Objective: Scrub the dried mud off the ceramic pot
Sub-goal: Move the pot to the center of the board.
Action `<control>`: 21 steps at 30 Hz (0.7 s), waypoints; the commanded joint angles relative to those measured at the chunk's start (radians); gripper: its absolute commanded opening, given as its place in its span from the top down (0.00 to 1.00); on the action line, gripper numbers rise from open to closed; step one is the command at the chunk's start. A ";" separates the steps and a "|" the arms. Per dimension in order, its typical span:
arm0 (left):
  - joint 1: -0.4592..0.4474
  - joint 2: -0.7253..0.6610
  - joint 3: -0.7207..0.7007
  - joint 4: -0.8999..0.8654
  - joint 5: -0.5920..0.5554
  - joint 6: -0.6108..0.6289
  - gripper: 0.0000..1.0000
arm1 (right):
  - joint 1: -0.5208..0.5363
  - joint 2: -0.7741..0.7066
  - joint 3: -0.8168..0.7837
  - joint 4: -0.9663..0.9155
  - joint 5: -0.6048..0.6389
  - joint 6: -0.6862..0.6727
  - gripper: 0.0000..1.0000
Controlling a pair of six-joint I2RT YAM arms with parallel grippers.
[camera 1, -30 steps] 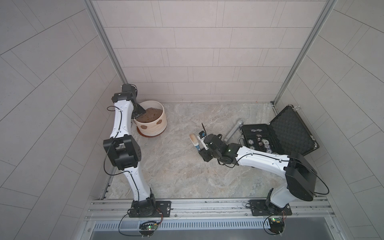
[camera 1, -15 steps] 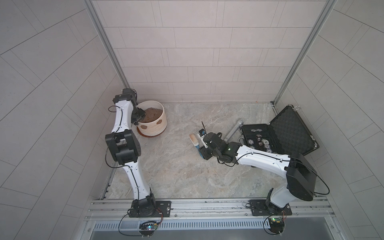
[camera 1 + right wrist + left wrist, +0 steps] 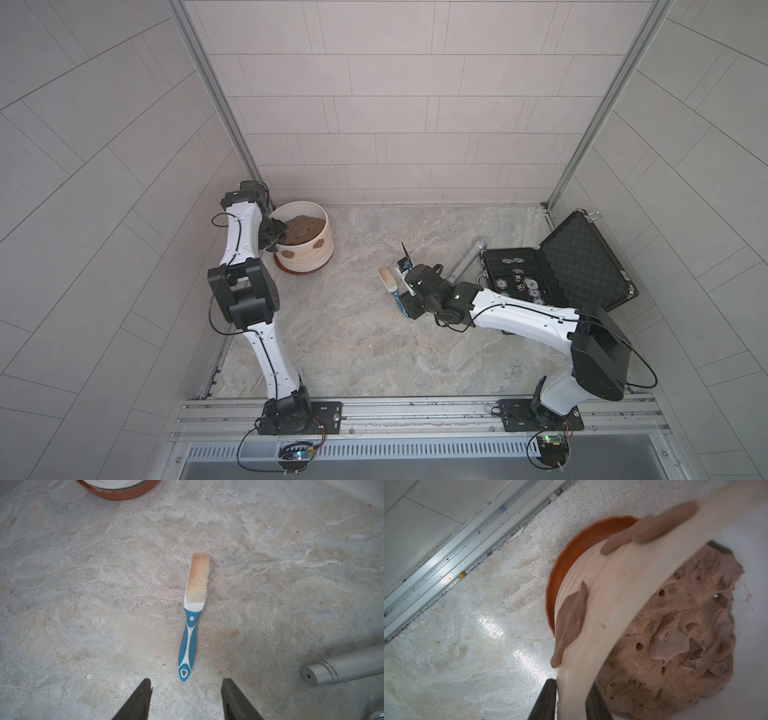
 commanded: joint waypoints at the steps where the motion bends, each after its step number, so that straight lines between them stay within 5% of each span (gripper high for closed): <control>1: 0.003 0.008 0.033 -0.055 0.051 0.042 0.73 | 0.005 0.015 0.031 -0.019 0.008 0.004 0.41; 13: 0.004 -0.015 0.034 -0.086 0.063 0.073 0.95 | 0.008 0.033 0.044 -0.031 -0.011 0.019 0.42; 21: 0.003 -0.008 0.043 -0.092 0.086 0.100 0.96 | 0.011 0.042 0.062 -0.050 -0.014 0.020 0.42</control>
